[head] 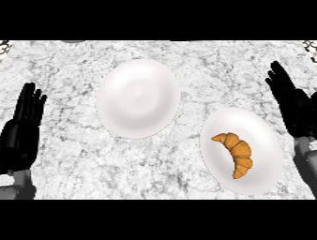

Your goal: Pick the croissant from the plate and place it in the plate

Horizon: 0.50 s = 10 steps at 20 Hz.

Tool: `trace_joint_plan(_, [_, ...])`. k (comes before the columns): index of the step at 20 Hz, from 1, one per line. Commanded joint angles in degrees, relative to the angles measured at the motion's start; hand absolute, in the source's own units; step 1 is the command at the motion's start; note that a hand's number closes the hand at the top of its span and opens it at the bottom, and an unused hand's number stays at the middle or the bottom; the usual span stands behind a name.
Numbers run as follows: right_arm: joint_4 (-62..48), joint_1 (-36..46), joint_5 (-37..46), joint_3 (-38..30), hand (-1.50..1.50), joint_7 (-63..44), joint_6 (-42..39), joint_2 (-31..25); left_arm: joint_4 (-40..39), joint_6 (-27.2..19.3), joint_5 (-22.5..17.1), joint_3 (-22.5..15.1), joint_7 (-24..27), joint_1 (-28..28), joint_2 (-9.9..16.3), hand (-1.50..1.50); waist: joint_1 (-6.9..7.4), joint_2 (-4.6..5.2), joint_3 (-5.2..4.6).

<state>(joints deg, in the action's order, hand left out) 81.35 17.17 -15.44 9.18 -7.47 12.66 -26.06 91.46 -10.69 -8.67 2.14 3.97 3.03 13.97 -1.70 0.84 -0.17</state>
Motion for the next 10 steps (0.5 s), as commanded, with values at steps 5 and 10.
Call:
trace_joint_plan(5, [10.33,5.55,-1.66,18.12,1.5,8.15,-17.69,10.39,1.06,4.79,3.36,-3.83,-1.71,5.85,4.75,0.0,4.36,-0.87,0.41])
trace_joint_plan(10, [7.58,3.5,29.46,32.41,1.5,7.99,-7.67,1.93,1.15,6.48,2.75,-4.42,-5.45,8.77,5.98,0.0,1.68,-1.26,0.13])
